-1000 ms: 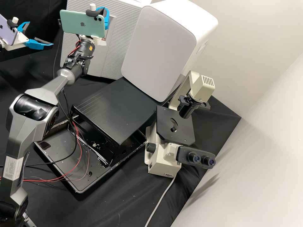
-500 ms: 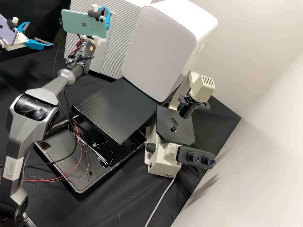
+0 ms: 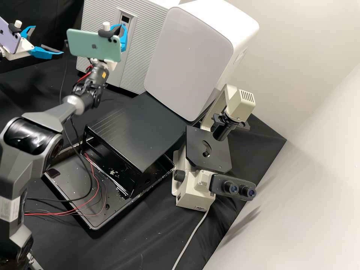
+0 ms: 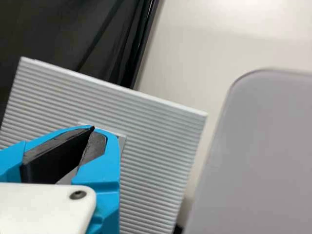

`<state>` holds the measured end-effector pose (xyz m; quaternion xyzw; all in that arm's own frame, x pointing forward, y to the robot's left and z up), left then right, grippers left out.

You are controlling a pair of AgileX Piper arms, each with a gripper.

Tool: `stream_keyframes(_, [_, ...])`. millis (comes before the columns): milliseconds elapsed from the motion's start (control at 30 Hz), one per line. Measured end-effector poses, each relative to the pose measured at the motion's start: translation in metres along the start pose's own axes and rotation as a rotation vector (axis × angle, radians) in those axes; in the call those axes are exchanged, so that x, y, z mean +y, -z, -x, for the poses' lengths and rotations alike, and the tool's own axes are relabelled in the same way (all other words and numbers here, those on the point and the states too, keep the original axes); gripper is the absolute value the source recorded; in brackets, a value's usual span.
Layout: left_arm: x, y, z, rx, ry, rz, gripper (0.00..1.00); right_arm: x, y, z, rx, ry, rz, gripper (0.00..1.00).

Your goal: Close the incubator door

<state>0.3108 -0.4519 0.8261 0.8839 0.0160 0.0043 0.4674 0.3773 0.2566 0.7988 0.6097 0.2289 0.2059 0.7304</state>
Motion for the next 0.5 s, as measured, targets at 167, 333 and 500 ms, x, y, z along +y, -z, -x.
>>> stream_keyframes(167, [0.0, 0.0, 0.0, 0.0, 0.0, 0.0, 1.0, 0.009, -0.018, 0.05, -0.008, -0.107, 0.03, 0.0])
stream_keyframes(333, [0.0, 0.0, 0.0, 0.0, 0.0, 0.0, 1.0, 0.005, -0.048, 0.09, -0.076, -0.134, 0.041, 0.0])
stream_keyframes(500, [0.0, 0.0, 0.0, 0.0, 0.0, 0.0, 1.0, -0.003, -0.078, 0.124, -0.179, -0.117, 0.001, 0.0])
